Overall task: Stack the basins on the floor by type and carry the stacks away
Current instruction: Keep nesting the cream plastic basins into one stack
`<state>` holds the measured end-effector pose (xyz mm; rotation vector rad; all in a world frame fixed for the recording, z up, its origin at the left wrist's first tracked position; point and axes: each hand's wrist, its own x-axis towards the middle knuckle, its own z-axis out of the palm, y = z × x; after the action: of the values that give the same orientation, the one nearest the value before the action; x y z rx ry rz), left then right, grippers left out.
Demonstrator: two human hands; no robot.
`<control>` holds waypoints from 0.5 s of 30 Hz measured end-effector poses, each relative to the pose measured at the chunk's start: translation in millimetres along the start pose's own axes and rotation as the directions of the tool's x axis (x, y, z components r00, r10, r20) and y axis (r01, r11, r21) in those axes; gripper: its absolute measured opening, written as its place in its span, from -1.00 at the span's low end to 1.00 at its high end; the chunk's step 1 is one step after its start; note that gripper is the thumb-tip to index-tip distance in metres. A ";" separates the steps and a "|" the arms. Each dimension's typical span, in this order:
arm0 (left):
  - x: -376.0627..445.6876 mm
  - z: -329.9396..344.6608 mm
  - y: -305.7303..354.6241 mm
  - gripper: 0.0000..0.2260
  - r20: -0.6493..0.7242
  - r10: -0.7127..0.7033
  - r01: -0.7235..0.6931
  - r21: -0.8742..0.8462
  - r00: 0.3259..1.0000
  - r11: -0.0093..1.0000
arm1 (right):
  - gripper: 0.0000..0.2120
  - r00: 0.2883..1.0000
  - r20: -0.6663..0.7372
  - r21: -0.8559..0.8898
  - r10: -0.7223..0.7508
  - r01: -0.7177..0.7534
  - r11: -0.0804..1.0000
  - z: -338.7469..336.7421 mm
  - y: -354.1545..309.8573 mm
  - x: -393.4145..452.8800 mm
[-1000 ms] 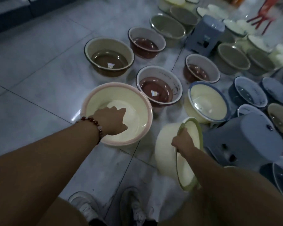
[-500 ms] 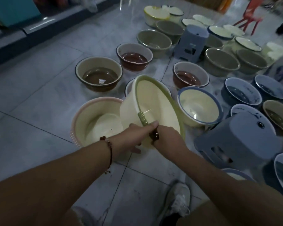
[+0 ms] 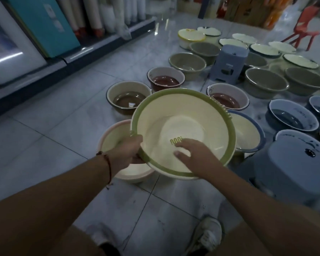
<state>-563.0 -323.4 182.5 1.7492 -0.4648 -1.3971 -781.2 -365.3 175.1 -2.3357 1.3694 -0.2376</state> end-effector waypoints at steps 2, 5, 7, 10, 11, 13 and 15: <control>-1.8 -24.7 -4.7 -0.89 0.004 0.021 -0.021 -0.002 1.000 1.000 | -0.59 0.986 -0.126 -0.131 0.110 -0.126 0.983 -8.8 26.8 4.9; 2.7 -54.3 -21.3 -0.76 -0.050 -0.008 0.006 -0.029 0.999 1.000 | -0.41 0.918 -0.306 -0.107 0.254 -0.298 0.949 -7.2 59.1 22.6; 9.7 -68.1 -29.0 -0.76 -0.128 -0.041 0.033 -0.062 0.991 0.998 | -0.37 0.871 -0.263 0.301 0.416 -0.336 0.893 -1.0 64.9 37.2; 24.1 -82.2 -31.2 -0.81 -0.177 -0.080 0.061 -0.110 0.981 0.992 | -0.47 0.811 0.252 0.767 0.529 -0.500 0.402 15.4 60.3 58.9; 29.8 -85.7 -30.5 -0.82 -0.177 -0.081 0.060 -0.122 0.981 0.991 | -0.55 0.785 0.378 0.779 0.491 -0.556 0.289 19.5 54.5 66.5; 42.2 -92.3 -29.3 -0.84 -0.171 -0.073 0.050 -0.132 0.983 0.990 | -0.74 0.780 0.435 0.788 0.449 -0.572 0.230 32.0 45.4 86.9; 54.6 -99.5 -30.2 -0.82 -0.159 -0.076 0.053 -0.141 0.984 0.989 | -0.85 0.784 0.390 0.796 0.484 -0.551 0.252 47.3 32.5 110.4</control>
<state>-459.7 -307.9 128.7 1.7631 -0.2197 -1.2854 -735.1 -461.9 111.5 -0.9038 1.3966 -0.5147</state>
